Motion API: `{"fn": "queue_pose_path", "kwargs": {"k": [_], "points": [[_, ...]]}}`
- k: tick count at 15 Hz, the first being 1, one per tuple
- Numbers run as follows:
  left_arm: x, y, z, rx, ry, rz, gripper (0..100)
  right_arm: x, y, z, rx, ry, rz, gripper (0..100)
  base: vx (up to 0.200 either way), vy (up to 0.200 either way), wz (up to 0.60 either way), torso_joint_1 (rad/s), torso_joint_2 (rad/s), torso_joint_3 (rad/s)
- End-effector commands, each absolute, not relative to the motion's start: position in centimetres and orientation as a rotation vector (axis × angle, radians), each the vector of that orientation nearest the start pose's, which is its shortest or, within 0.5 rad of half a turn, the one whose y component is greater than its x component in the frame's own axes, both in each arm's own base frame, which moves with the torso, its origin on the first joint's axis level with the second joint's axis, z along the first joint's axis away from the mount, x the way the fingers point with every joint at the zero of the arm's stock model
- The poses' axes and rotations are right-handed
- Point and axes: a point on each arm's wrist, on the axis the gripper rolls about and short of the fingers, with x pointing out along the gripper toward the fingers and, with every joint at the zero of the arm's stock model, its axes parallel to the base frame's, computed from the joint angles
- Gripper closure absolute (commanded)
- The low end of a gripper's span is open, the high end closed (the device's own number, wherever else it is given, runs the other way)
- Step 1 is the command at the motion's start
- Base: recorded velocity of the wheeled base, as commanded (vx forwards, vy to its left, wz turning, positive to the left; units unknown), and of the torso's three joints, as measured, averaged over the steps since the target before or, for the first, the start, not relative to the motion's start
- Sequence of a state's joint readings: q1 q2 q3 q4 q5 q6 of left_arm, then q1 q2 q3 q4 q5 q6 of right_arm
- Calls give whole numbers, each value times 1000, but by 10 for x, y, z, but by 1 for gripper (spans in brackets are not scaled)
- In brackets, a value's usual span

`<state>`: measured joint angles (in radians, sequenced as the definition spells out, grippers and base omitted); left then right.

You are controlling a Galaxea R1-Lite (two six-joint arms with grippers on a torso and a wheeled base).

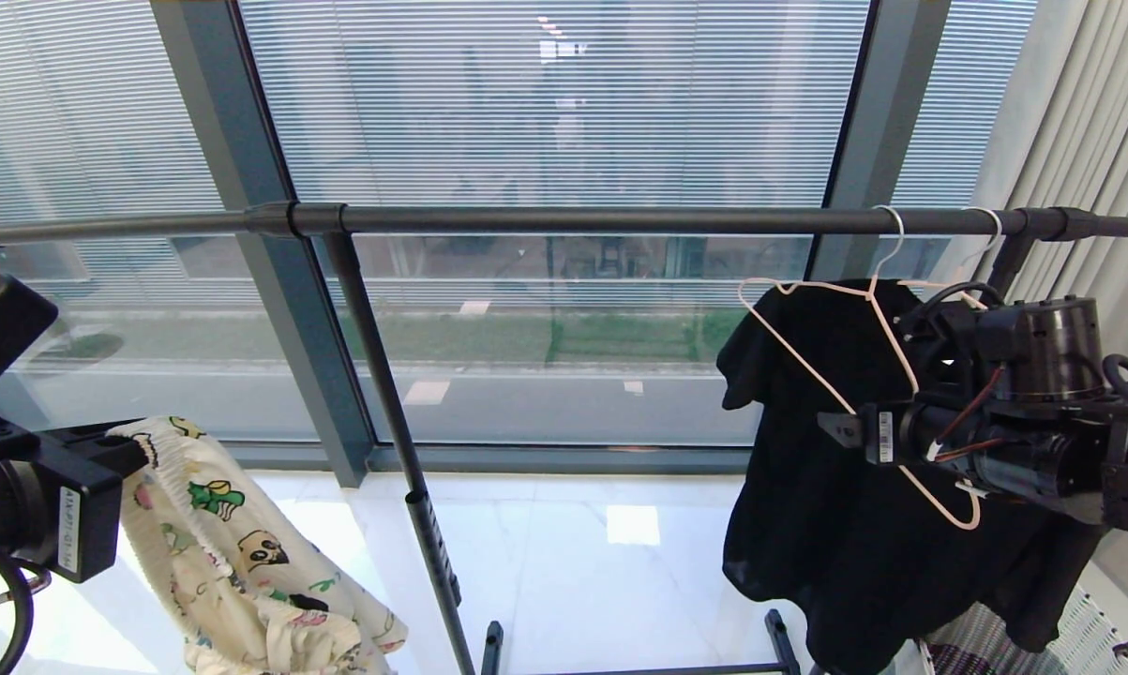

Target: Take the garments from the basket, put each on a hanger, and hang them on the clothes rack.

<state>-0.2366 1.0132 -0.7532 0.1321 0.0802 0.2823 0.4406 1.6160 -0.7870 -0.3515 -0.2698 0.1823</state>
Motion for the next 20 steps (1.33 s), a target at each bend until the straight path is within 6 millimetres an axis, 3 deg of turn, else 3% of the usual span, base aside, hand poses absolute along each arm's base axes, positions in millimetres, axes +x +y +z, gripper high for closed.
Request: {"fn": "queue_pose_path", "kwargs": {"k": [1, 7, 18, 19, 20], "points": [[121, -27, 243, 340, 365, -207, 100, 253, 110, 178, 17, 452, 122, 0, 0, 0, 0, 0, 0, 0], [121, -28, 243, 341, 364, -208, 100, 261, 78, 185, -69, 441, 174, 0, 0, 0, 0, 0, 0, 0], [120, -27, 244, 341, 359, -202, 100, 279, 84, 163, -50, 483, 235, 0, 0, 0, 0, 0, 0, 0], [120, -27, 244, 341, 359, -202, 100, 281, 85, 162, -50, 474, 236, 100, 0, 0, 0, 0, 0, 0], [120, -27, 244, 341, 359, -202, 100, 284, 86, 161, -48, 461, 237, 100, 0, 0, 0, 0, 0, 0]]}}
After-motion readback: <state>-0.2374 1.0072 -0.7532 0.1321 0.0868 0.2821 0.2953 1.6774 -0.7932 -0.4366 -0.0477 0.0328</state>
